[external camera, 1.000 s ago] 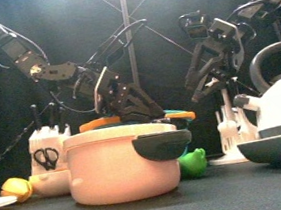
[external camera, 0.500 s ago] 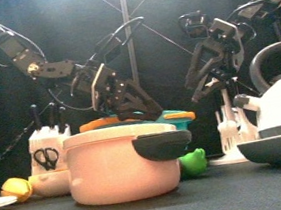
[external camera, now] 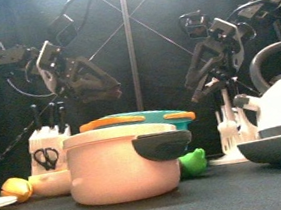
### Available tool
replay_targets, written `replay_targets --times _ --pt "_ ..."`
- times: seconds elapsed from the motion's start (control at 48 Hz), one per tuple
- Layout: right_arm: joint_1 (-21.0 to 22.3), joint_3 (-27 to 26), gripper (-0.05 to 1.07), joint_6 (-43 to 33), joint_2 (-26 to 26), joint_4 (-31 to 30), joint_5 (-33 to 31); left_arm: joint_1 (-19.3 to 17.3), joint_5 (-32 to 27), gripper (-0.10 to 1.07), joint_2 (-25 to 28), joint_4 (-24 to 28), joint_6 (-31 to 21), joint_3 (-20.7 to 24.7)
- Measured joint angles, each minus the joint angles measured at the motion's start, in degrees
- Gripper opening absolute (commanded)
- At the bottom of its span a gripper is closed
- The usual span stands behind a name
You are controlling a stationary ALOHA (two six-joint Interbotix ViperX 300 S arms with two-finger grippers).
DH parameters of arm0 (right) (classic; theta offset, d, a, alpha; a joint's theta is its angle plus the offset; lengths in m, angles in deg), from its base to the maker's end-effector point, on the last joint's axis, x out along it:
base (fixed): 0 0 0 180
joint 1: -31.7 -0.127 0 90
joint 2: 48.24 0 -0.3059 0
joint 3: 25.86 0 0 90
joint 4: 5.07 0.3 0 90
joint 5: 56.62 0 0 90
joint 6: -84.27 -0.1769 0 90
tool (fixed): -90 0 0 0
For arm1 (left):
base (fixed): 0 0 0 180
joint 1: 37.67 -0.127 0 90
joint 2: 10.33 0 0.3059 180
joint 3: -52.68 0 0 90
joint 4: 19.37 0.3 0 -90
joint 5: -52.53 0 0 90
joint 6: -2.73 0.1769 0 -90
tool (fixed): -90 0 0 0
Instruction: Place pot lid onto table
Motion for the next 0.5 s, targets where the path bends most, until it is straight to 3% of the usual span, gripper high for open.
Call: replay_targets --times 0.5 --pt "-0.8 0.0 1.01 0.1 0.1 0.0 -0.1 0.0 0.1 0.78 0.1 0.1 -0.1 -0.8"
